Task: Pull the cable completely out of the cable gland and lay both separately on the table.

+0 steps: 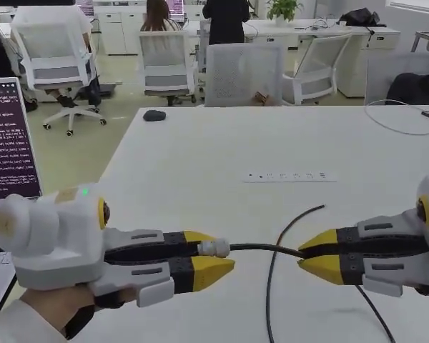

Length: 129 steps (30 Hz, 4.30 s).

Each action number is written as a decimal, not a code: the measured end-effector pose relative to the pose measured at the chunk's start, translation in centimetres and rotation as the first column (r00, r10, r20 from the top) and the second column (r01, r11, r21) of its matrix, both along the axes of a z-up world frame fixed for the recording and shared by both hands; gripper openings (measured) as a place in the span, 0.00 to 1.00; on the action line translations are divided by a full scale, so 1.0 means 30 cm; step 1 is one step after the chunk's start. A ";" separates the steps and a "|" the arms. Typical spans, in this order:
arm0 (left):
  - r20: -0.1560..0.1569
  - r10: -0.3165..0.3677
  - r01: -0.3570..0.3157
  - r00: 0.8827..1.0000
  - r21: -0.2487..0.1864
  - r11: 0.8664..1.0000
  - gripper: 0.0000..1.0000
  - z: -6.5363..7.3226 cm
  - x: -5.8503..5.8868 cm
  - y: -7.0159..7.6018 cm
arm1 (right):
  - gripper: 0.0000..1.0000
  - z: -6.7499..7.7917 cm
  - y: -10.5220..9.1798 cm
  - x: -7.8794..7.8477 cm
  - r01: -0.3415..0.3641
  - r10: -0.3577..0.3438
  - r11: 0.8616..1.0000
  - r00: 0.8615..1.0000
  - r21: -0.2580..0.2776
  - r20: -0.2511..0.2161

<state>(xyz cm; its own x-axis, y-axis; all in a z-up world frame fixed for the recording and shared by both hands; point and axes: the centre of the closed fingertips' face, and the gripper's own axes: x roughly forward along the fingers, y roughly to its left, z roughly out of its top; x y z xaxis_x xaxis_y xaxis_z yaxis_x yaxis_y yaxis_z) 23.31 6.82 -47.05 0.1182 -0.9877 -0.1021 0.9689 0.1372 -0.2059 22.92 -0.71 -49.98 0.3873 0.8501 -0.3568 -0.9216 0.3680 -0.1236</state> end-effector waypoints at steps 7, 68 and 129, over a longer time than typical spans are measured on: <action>0.004 -0.008 0.008 1.000 -0.002 1.000 0.17 0.005 -0.007 -0.007 | 0.07 -0.011 0.001 -0.007 0.006 -0.006 1.000 1.000 -0.004 -0.012; 0.036 0.051 -0.051 0.998 0.009 0.999 0.17 0.019 -0.028 0.091 | 0.06 0.076 0.214 -0.024 -0.182 0.181 0.983 0.981 0.006 0.070; 0.031 0.098 -0.096 0.995 -0.042 0.994 0.16 0.052 0.011 0.104 | 0.04 -0.014 0.291 0.029 -0.163 0.162 0.987 0.985 0.012 0.057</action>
<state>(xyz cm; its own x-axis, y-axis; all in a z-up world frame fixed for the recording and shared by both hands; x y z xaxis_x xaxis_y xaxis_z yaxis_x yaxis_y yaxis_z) 23.64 9.93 -45.49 0.2164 -0.9746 -0.0571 0.9577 0.2232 -0.1815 23.79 8.03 -50.39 0.2624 0.9091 -0.3234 -0.9611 0.2164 -0.1715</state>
